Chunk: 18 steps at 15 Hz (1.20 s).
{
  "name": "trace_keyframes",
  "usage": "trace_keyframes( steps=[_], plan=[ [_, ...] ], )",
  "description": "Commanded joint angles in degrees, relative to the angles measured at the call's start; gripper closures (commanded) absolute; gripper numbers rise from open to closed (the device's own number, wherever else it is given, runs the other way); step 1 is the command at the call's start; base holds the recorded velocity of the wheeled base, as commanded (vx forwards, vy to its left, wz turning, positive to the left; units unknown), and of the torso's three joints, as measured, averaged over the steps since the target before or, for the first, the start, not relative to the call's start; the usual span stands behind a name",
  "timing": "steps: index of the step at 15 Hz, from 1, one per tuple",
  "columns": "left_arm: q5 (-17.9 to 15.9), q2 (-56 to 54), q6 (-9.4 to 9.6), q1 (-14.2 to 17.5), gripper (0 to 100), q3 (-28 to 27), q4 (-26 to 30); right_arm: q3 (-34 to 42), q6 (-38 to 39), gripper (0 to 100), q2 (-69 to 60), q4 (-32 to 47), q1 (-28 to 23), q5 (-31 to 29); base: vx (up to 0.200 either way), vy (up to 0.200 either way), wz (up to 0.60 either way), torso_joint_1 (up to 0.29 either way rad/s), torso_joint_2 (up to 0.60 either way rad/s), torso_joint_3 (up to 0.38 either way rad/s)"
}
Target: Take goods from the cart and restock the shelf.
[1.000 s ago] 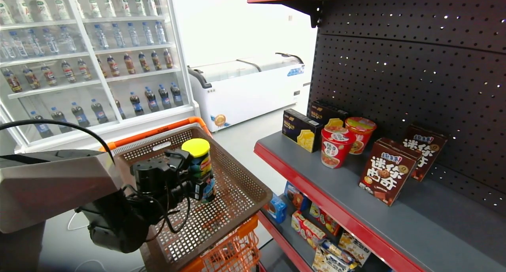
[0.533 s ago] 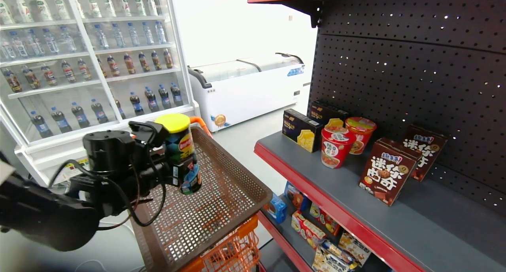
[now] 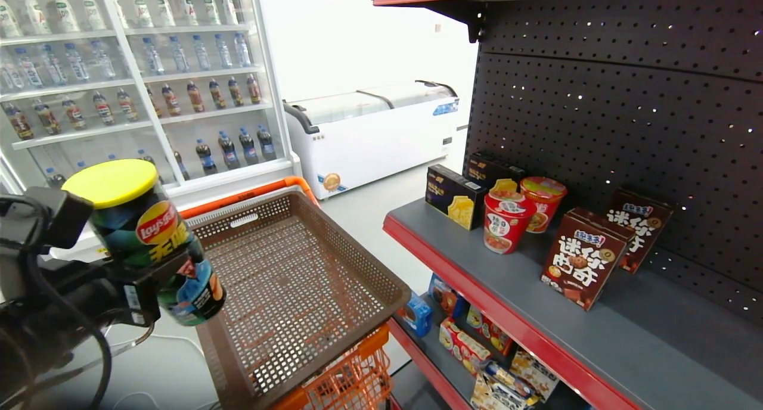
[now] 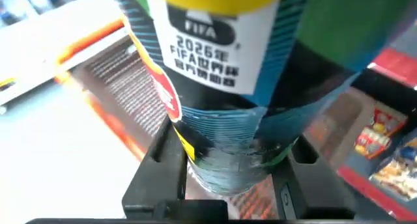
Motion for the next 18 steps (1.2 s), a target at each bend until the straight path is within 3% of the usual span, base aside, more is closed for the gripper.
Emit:
trace_keyframes(
  steps=[1,2,5,18],
  plan=[
    [0.9,-17.1,1.09,0.4,100,0.9,10.6,0.0,0.0,0,0.0,0.0,0.0,0.1,0.000,0.000,0.00,0.000,0.00,0.000],
    [1.0,-24.5,1.27,0.4,100,0.6,19.1,0.0,0.0,0,0.0,0.0,0.0,0.1,0.000,0.000,0.00,0.000,0.00,0.000],
    [3.3,-34.4,1.09,0.8,100,1.4,28.8,0.0,0.0,0,0.0,0.0,0.0,0.2,0.000,0.000,0.00,0.000,0.00,0.000],
    [3.2,-38.3,0.83,0.6,100,4.0,30.8,0.0,0.1,0,0.0,0.0,0.0,0.2,0.000,0.000,-0.55,0.002,0.00,0.007]
  ],
)
